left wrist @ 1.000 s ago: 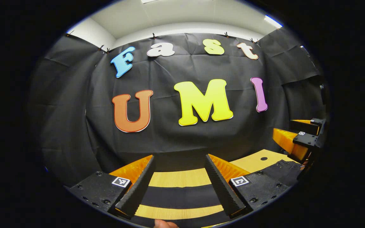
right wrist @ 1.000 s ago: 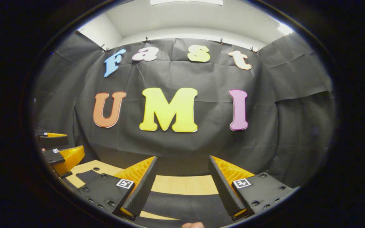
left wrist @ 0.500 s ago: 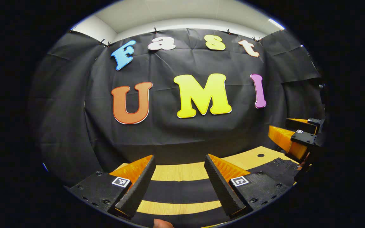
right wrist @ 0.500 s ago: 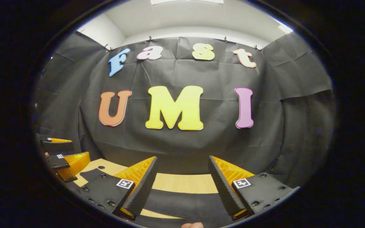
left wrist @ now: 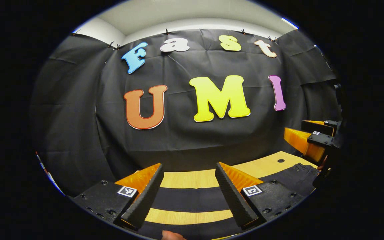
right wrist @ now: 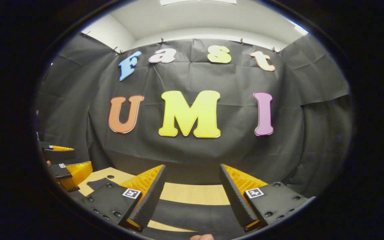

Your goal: Grasp the waist and the cuffs of the jeans and fold them to make the two legs overlap; first hold the waist and fold one-third of the jeans toward the cuffs, then hold the cuffs and fold the remaining one-third in the same direction to finish folding.

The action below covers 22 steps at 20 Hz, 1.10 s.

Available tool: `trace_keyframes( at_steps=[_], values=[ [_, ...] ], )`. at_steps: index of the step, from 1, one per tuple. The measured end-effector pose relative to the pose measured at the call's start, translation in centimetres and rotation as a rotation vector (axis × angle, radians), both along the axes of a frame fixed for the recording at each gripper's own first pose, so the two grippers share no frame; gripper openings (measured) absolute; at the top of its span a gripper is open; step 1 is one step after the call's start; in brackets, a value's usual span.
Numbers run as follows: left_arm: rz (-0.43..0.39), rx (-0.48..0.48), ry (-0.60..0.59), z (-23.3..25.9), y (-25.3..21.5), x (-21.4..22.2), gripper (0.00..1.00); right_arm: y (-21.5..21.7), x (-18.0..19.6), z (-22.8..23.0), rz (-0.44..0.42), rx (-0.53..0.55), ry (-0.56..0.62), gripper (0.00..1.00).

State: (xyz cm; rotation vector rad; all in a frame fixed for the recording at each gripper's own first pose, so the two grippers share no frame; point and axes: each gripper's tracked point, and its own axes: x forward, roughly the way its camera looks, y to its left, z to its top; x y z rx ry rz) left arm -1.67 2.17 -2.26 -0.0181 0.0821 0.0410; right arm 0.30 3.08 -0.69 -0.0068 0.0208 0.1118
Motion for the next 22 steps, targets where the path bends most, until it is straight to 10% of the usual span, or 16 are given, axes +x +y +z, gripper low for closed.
trace_keyframes(
  at_steps=[12,17,22],
  values=[
    [0.075,-0.124,0.111,-4.4,3.8,-2.5,0.99,-0.1,0.3,-0.6,0.014,0.011,0.027,0.96],
    [0.300,-0.430,0.342,-12.5,11.3,-8.4,1.00,-0.8,0.4,-1.1,0.008,0.012,0.039,0.95],
    [0.570,-1.001,0.521,-20.4,15.0,-14.7,0.99,-1.7,0.9,-1.8,-0.007,-0.004,0.051,0.97]
  ],
)
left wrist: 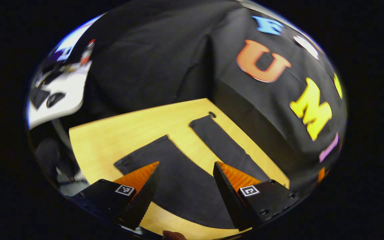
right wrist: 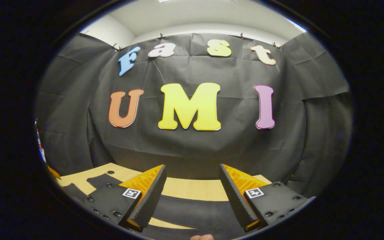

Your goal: Grasp the waist and the cuffs of the jeans and fold them to make the two legs overlap; first hold the waist and fold one-third of the jeans toward the cuffs, then hold the cuffs and fold the remaining one-third in the same direction to finish folding.

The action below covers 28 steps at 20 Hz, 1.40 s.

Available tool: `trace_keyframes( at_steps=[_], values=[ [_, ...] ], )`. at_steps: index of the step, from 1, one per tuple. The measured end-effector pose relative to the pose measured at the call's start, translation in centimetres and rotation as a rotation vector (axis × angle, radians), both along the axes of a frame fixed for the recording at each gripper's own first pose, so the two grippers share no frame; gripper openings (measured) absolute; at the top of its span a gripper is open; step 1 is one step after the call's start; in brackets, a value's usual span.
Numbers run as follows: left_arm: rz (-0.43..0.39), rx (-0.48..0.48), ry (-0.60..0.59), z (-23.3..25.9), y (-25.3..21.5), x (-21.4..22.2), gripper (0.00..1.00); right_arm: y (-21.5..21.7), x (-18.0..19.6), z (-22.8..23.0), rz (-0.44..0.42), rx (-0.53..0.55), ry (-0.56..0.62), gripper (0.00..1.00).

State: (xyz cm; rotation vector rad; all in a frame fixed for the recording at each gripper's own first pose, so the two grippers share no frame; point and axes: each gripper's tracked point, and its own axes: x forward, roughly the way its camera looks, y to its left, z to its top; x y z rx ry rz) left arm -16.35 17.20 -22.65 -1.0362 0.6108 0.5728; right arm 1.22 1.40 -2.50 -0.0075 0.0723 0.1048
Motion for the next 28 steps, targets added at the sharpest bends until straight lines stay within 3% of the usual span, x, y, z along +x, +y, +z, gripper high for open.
trace_keyframes(
  at_steps=[2,5,10,14,19,20,23,25,28],
  values=[
    [0.114,-0.162,0.022,-1.6,0.0,-1.4,0.99,-0.6,0.4,-0.1,-0.014,-0.002,0.003,0.97],
    [0.191,-0.252,0.085,-1.9,1.0,-2.9,0.99,-1.9,0.8,-0.3,-0.045,-0.008,0.008,0.95],
    [0.203,-0.357,0.163,-2.3,-1.1,-3.7,0.99,-4.5,1.2,-0.3,-0.101,-0.028,0.016,0.95],
    [0.201,-0.378,0.123,-2.2,-0.8,-2.6,0.96,-7.4,0.7,-1.0,-0.154,-0.035,0.040,0.95],
    [0.199,-0.469,0.121,-2.2,-1.6,-1.8,0.93,-10.9,-0.8,-4.1,-0.157,0.080,0.190,0.96],
    [0.206,-0.492,0.133,-2.7,-1.8,-2.0,0.88,-11.9,-1.2,-5.2,-0.156,0.119,0.241,0.96],
    [0.278,-0.561,0.095,-3.4,-1.4,-2.2,0.16,-16.3,-2.2,-8.9,-0.201,0.272,0.447,0.95],
    [0.253,-0.538,0.095,-3.4,-1.3,-2.4,0.10,-20.2,-2.9,-12.5,-0.289,0.401,0.615,0.99],
    [0.205,-0.515,0.122,-3.9,-1.4,-2.7,0.06,-27.8,-7.3,-18.1,-0.538,0.622,0.809,0.99]
  ],
)
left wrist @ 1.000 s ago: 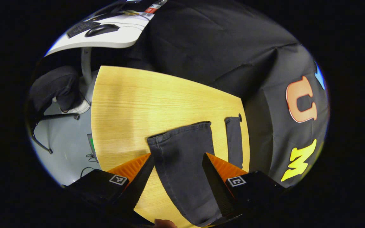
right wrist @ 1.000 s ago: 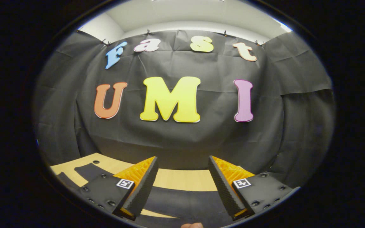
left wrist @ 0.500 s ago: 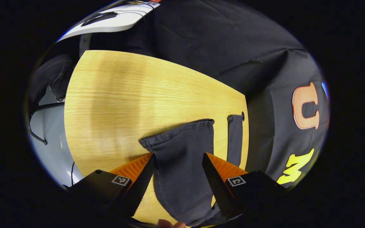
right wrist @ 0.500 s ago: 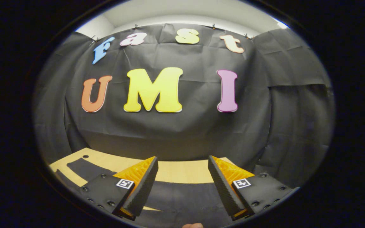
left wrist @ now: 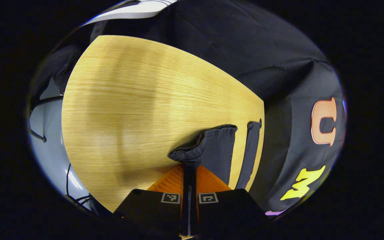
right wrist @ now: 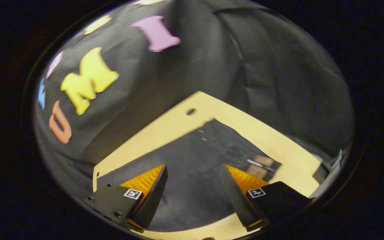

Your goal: Grasp the waist and the cuffs of the jeans and fold them to make the two legs overlap; first hold the waist and fold one-third of the jeans toward the cuffs, then hold the cuffs and fold the remaining one-third in the same direction to finish folding.

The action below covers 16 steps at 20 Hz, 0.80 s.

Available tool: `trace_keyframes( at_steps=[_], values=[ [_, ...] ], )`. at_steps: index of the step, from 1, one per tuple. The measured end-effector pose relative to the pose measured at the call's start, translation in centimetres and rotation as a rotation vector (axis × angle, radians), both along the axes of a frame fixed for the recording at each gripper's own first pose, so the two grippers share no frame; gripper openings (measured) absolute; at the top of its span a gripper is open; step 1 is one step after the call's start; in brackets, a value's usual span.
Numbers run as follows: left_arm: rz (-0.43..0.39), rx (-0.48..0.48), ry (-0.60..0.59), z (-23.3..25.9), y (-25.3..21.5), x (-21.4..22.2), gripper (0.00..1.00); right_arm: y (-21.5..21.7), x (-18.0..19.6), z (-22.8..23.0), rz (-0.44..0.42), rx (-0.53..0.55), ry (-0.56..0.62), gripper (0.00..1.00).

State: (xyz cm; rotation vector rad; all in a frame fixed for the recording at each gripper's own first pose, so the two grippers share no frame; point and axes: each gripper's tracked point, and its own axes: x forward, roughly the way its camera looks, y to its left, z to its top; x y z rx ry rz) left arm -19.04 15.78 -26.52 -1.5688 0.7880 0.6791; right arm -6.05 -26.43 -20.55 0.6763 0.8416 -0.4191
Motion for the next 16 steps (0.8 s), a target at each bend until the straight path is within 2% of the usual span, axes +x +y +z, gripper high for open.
trace_keyframes(
  at_steps=[2,3,6,9,11,12,13,16],
  values=[
    [0.015,-0.017,-0.009,0.1,0.1,0.1,0.05,-4.0,-2.3,-3.4,-0.148,0.062,0.104,0.98],
    [0.022,-0.021,-0.015,0.1,0.1,0.1,0.05,-5.1,-3.5,-5.1,-0.192,0.071,0.147,0.98],
    [0.032,-0.033,-0.014,0.1,0.1,0.1,0.05,-6.0,-6.3,-7.6,-0.220,0.074,0.245,0.98],
    [0.026,-0.034,-0.006,0.0,0.2,-0.1,0.05,-5.4,-4.5,-8.1,-0.212,0.112,0.211,0.98],
    [0.038,-0.043,-0.004,0.0,0.2,0.0,0.05,-3.8,-3.7,-8.5,-0.190,0.176,0.220,0.75],
    [0.041,-0.050,-0.009,0.1,0.2,0.0,0.05,-3.8,-3.9,-8.9,-0.178,0.153,0.242,0.62],
    [0.044,-0.056,-0.010,0.1,0.1,0.0,0.05,-4.3,-4.4,-9.7,-0.167,0.128,0.279,0.62],
    [0.054,-0.074,-0.011,0.1,0.1,0.3,0.04,-4.3,-4.9,-9.7,-0.174,0.154,0.293,0.20]
  ],
)
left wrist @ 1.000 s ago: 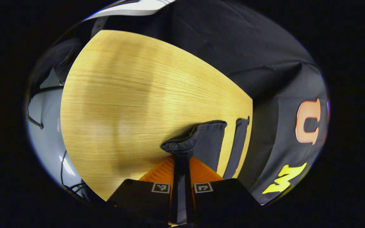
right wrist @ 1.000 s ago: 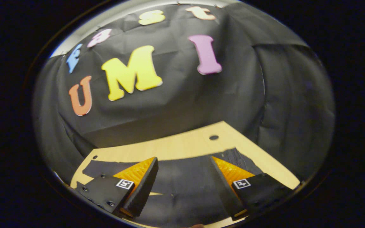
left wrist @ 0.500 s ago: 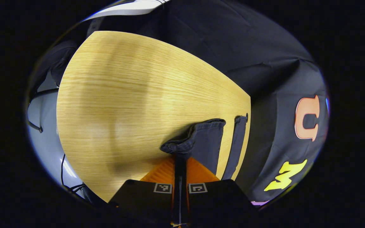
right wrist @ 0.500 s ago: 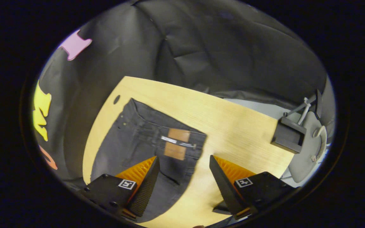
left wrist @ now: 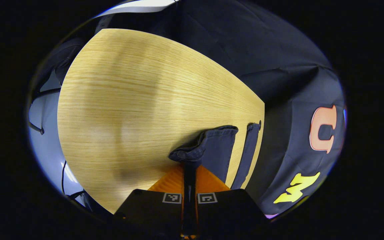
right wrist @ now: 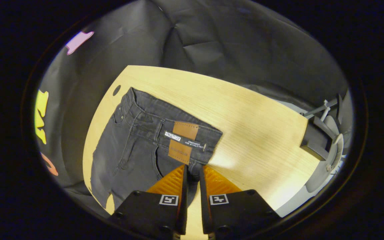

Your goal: Grasp the waist and the cuffs of the jeans and fold them to make the two legs overlap; first hold the waist and fold one-third of the jeans toward the cuffs, then hold the cuffs and fold the remaining one-third in the same direction to finish folding.

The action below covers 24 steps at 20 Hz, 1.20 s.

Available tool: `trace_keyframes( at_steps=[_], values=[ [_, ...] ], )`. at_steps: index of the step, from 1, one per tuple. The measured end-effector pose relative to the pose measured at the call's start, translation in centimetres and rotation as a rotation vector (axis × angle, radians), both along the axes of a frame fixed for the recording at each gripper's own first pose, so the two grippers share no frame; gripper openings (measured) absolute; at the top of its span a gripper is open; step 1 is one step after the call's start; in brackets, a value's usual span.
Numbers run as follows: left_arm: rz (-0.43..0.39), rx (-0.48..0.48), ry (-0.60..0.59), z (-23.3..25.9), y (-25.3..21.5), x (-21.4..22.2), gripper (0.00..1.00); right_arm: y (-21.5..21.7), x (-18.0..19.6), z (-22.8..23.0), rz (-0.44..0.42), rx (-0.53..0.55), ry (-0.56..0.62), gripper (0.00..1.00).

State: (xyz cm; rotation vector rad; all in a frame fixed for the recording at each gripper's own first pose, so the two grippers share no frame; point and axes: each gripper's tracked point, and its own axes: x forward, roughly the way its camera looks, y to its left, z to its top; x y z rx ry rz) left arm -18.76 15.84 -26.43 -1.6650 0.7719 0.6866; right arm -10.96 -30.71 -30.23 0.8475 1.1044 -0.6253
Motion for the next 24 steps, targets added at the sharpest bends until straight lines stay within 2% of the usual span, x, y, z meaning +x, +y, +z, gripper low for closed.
trace_keyframes(
  at_steps=[1,2,3,5,6,10,11,13,14,15,16,18,19,21,22,24],
  values=[
    [0.003,-0.005,0.006,0.1,0.0,-0.1,0.04,-0.2,0.5,0.2,-0.012,0.005,-0.004,0.07],
    [0.002,-0.009,0.014,0.1,0.0,0.0,0.04,-0.2,0.5,0.0,-0.004,0.008,-0.004,0.02],
    [0.004,-0.017,0.021,0.3,0.1,0.0,0.04,-0.2,0.5,0.1,0.003,0.007,-0.007,0.06],
    [0.025,-0.042,0.004,1.7,0.3,0.9,0.04,0.1,1.2,1.5,-0.006,0.020,-0.045,0.02],
    [0.039,-0.057,-0.018,2.6,0.4,1.6,0.04,0.2,1.8,2.3,-0.014,0.035,-0.079,0.06],
    [0.051,-0.086,-0.109,6.7,1.2,5.4,0.04,1.3,5.5,6.9,-0.044,0.132,-0.221,0.02],
    [0.054,-0.093,-0.131,7.7,1.4,6.5,0.03,1.4,6.6,8.0,-0.051,0.154,-0.253,0.06],
    [0.052,-0.096,-0.170,9.5,2.0,8.8,0.03,1.7,9.1,10.2,-0.062,0.205,-0.318,0.06],
    [0.049,-0.097,-0.189,10.0,2.1,10.2,0.03,1.7,10.2,11.2,-0.064,0.226,-0.344,0.02],
    [0.057,-0.106,-0.202,10.5,2.3,11.6,0.03,1.7,11.4,11.8,-0.064,0.241,-0.364,0.10],
    [0.068,-0.117,-0.208,10.9,2.7,13.1,0.03,1.7,12.6,12.3,-0.062,0.251,-0.379,0.06],
    [0.078,-0.125,-0.196,10.8,2.9,15.7,0.04,1.9,15.2,12.8,-0.062,0.265,-0.402,0.06],
    [0.077,-0.124,-0.179,10.2,3.0,16.9,0.04,1.9,16.3,13.0,-0.063,0.271,-0.412,0.02],
    [0.094,-0.135,-0.173,9.8,3.4,19.8,0.04,2.4,18.6,12.6,-0.067,0.284,-0.421,0.02],
    [0.099,-0.138,-0.175,9.6,3.6,21.1,0.03,2.5,19.8,12.3,-0.069,0.290,-0.423,0.06],
    [0.074,-0.120,-0.161,8.5,3.4,23.7,0.04,2.4,21.8,11.8,-0.081,0.303,-0.426,0.06]
  ],
)
